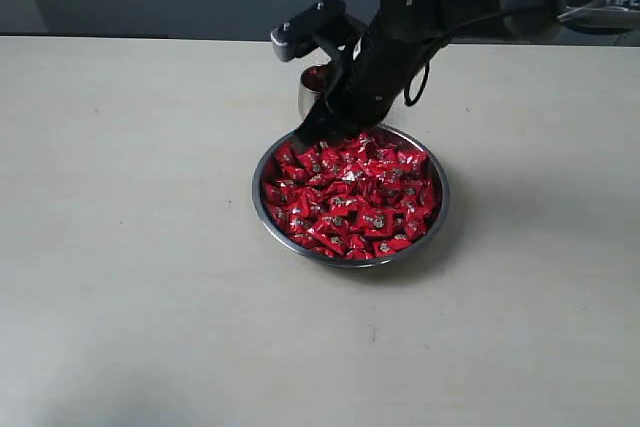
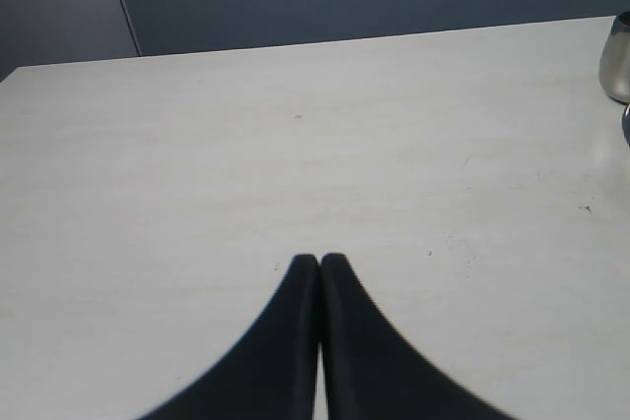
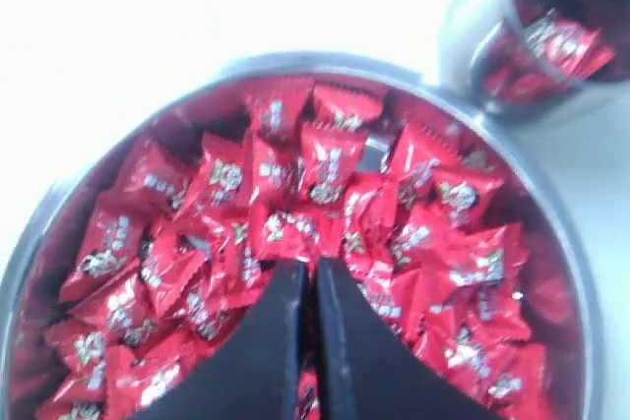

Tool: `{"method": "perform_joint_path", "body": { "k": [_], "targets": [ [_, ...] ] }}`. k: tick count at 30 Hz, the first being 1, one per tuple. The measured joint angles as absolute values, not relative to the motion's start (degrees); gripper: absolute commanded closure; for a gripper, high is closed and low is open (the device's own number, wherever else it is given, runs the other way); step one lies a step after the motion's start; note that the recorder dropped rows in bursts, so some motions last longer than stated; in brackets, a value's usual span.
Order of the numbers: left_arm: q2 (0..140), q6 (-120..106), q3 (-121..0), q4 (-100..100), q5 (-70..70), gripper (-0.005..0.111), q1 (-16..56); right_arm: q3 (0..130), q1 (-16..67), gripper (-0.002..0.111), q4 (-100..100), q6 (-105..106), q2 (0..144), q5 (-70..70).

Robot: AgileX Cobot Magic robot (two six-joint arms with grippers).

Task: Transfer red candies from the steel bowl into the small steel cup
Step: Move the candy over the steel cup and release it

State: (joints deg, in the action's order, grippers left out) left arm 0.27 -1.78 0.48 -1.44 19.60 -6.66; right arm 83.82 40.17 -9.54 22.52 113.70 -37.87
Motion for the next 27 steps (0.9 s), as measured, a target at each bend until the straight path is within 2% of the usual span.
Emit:
{"method": "perform_joint_path", "body": {
  "k": [6,12,20,27],
  "targets": [
    [0.3,-1.8,0.5,-1.4,19.6,0.106,-6.7,83.8,39.2,0.108,-7.1,16.2,113.3,-21.9],
    [0.3,-1.8,0.5,-1.4,19.6,0.106,-6.7,83.8,34.4,0.108,-14.7,14.6,118.6,-8.7],
    [0.3,-1.8,0.5,-1.4,19.6,0.106,-6.7,95.9,33.9,0.108,-16.8,14.5,128.8,-14.6],
    [0.3,-1.8,0.5,-1.4,19.6,0.106,-6.7,98.1,33.9,0.107,-16.9,14.5,130.4,-17.3]
  ]
}}
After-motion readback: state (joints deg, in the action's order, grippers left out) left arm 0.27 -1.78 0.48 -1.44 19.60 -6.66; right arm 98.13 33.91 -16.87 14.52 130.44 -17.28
